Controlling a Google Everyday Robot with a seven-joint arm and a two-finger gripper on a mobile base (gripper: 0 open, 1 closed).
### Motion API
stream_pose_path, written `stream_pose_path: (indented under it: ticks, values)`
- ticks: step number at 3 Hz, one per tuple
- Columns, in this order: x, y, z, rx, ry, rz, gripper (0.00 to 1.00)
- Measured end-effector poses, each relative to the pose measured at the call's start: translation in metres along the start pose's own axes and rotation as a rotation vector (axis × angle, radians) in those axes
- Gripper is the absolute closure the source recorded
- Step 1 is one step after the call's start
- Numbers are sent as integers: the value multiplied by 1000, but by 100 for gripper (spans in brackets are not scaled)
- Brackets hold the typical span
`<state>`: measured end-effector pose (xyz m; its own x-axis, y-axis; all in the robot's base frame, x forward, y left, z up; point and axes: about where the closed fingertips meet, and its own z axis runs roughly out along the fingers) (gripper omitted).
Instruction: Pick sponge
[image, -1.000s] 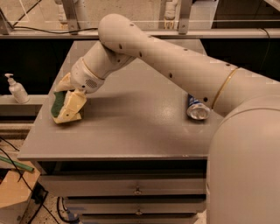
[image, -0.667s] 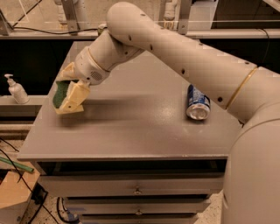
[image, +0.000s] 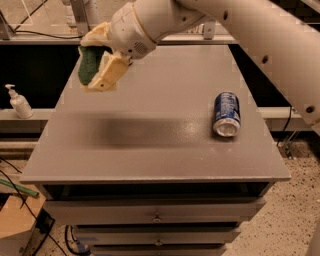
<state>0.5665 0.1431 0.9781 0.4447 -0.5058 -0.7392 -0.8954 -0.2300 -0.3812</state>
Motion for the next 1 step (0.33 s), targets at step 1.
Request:
stream_pose_path:
  ticks: [1]
  values:
    - [-5,-4,0,6,-6,-13,100]
